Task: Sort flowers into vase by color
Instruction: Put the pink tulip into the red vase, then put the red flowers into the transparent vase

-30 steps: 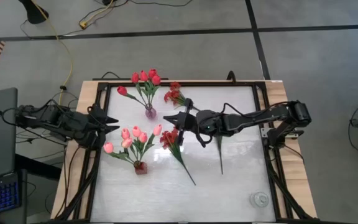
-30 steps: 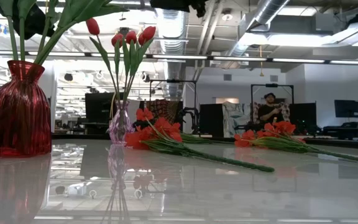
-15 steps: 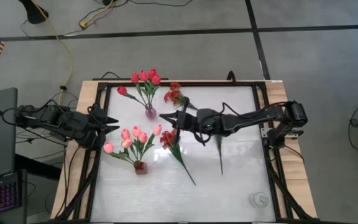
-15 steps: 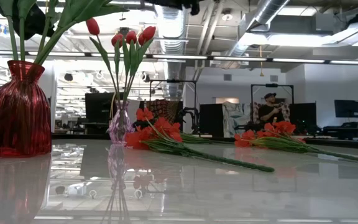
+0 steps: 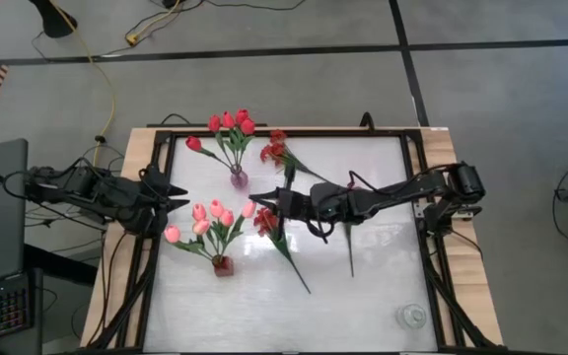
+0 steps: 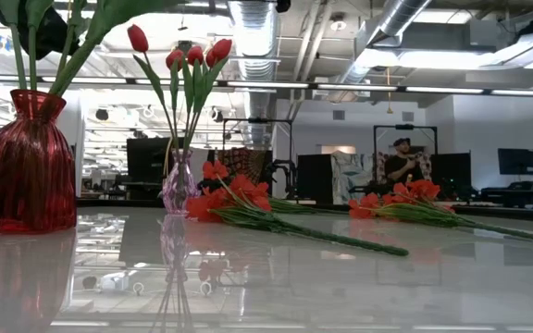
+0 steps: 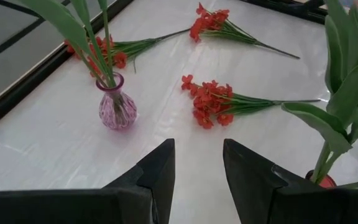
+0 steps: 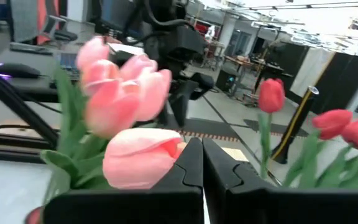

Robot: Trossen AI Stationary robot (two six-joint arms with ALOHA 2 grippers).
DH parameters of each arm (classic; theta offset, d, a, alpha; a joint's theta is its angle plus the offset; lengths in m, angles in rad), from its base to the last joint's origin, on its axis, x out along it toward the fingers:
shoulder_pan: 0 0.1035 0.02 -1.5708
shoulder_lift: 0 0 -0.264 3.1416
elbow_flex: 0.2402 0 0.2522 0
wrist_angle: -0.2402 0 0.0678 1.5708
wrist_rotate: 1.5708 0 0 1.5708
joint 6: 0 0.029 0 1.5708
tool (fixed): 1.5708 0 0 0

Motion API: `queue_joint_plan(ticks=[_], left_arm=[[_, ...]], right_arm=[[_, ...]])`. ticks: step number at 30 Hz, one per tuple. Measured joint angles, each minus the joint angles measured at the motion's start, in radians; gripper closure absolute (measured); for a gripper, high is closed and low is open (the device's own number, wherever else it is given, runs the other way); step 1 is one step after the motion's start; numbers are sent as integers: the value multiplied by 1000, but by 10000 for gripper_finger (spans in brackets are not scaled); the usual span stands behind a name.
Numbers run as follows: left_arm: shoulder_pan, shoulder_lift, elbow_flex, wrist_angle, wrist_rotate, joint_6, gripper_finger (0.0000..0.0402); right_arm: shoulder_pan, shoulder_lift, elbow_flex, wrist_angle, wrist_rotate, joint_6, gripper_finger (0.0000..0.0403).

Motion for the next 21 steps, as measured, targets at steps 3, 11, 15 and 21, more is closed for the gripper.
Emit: queue_joint_plan(ticks=[3, 11, 15, 21], left_arm=[[0, 0, 0, 0, -1, 0, 278], [0, 0, 0, 0, -16, 14, 278], [0, 0, 0, -1, -36, 13, 278], [0, 0, 0, -45, -52, -48, 278]], right_arm=[[13, 0, 0, 7, 0, 1, 382], [37, 0, 0, 17, 1, 24, 382], [37, -8, 0, 9, 37, -6, 382], [36, -73, 0, -77, 203, -8, 380]])
